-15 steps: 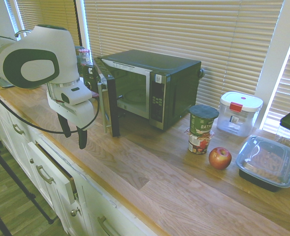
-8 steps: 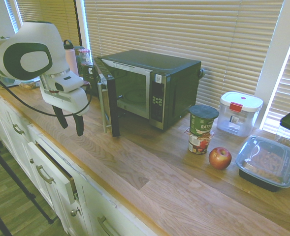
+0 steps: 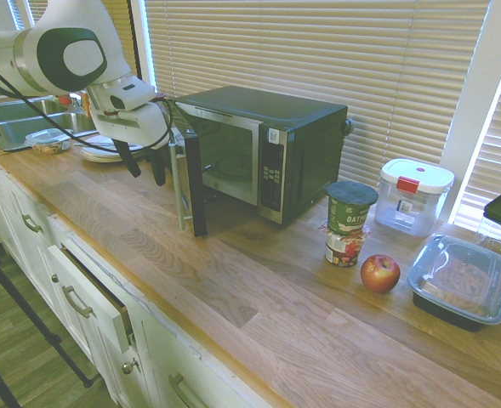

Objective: Close the microwave

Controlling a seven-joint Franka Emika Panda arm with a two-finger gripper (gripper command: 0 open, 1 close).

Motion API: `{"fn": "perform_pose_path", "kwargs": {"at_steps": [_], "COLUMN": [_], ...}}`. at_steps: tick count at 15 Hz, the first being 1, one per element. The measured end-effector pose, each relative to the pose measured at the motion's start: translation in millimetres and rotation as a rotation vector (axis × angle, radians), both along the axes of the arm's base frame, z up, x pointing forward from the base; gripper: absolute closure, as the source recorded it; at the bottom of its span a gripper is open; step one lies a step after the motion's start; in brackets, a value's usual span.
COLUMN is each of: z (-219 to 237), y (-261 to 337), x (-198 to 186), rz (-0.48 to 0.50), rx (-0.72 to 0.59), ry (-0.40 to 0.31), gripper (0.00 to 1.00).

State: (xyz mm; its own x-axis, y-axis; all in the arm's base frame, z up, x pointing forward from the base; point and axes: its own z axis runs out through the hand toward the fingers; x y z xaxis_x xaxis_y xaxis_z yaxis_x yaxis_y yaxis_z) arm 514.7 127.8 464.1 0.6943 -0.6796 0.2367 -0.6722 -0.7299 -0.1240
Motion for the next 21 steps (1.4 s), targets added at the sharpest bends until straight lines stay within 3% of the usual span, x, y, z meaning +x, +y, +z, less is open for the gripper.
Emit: {"fn": "perform_pose_path", "kwargs": {"at_steps": [9, 14, 21], "z": [32, 14, 23], "y": [-6, -34, -27], "x": [90, 147, 163], "rz": [-0.171, -0.244, -0.209], "rx": [0.013, 0.011, 0.006], "ry": [-0.006, 0.03, 0.01], "gripper": [0.0, 0.0, 0.0]}}
